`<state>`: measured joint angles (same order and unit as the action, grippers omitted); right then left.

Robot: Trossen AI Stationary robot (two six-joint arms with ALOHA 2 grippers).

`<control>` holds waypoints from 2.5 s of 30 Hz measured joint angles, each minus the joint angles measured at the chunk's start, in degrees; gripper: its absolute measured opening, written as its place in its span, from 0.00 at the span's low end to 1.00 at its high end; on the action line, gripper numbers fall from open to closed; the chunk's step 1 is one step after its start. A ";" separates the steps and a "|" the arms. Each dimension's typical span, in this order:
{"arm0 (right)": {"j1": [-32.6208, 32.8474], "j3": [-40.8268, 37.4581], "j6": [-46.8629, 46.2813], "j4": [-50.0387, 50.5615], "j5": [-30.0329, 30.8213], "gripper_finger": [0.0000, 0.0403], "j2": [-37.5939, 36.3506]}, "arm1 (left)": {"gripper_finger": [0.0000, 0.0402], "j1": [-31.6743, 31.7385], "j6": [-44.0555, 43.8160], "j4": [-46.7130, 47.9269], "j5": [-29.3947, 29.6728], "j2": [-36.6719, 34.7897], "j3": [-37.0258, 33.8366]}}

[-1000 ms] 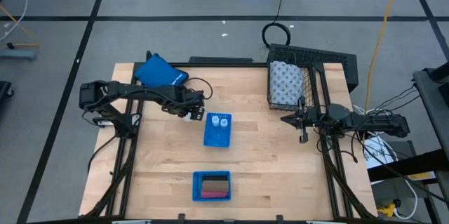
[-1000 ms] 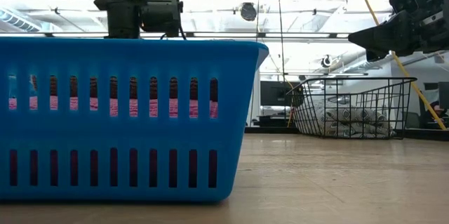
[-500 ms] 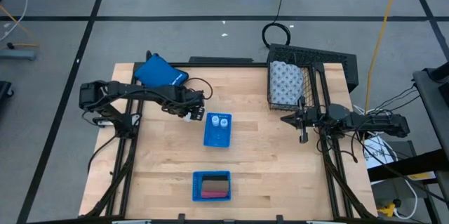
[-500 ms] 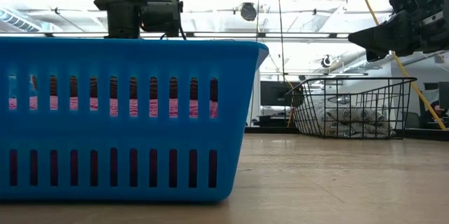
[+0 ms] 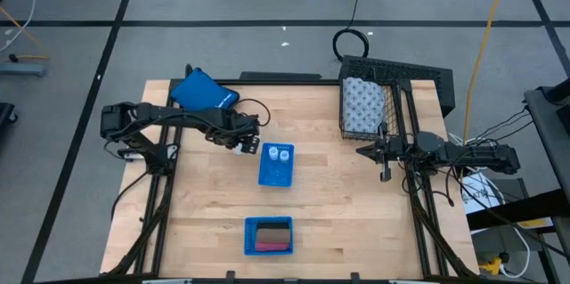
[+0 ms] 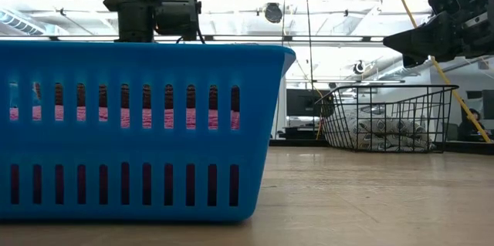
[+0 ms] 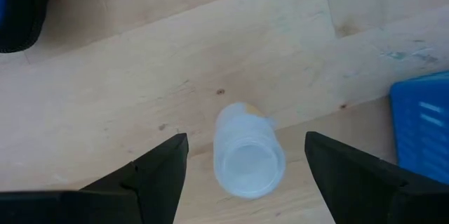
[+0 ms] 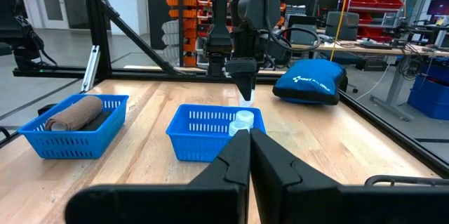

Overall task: Pick & place medical supplies in basket/bin
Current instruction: Put the white pill bottle into the top blue bin

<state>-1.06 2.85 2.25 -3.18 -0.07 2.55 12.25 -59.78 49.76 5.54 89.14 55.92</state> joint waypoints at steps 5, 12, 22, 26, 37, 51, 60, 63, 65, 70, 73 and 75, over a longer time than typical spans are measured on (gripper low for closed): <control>0.00 0.00 -0.01 0.00 -0.01 0.00 0.00 | 0.73 0.00 1.01 0.13 -0.06 0.00 0.00; 0.00 -0.01 0.00 -0.01 0.00 0.00 0.00 | 0.63 0.00 0.99 0.73 -0.81 0.00 0.00; -0.02 -0.01 -0.03 -0.02 0.01 0.00 0.00 | 0.50 0.00 0.57 -0.33 -1.04 0.00 0.00; -0.02 -0.02 0.01 0.00 -0.01 0.00 0.00 | 0.46 0.00 0.58 -0.34 -1.03 0.00 0.00; -0.01 0.00 -0.03 -0.01 0.00 0.00 0.00 | 0.41 0.00 0.49 -0.33 -0.98 0.00 0.00; -0.02 -0.01 -0.01 0.00 0.00 0.00 0.00 | 0.41 0.00 0.34 -0.30 -0.42 0.00 -0.02; 0.00 0.00 -0.01 0.00 0.01 0.00 0.00 | 0.43 0.00 0.36 -0.30 -0.15 0.00 -0.02; -0.01 0.00 0.00 0.00 0.00 0.00 0.00 | 0.41 0.00 0.36 -0.30 -0.13 0.00 -0.02; -0.02 -0.02 -0.03 -0.02 -0.01 0.00 0.00 | 0.40 0.00 0.36 -0.30 -0.13 0.00 -0.02; -0.02 -0.02 0.01 -0.02 -0.01 0.00 0.00 | 0.41 0.00 0.36 -0.30 -0.11 0.00 -0.02; -0.01 -0.01 -0.03 -0.01 0.00 0.00 0.00 | 0.43 0.00 0.38 -0.30 -0.07 0.00 -0.02; 0.00 0.00 -0.03 0.00 0.01 0.00 0.00 | 0.43 0.00 0.38 -0.30 -0.02 0.00 -0.02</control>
<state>-1.06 2.85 2.22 -3.18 -0.06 2.55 12.25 -59.40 49.45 5.52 89.14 55.90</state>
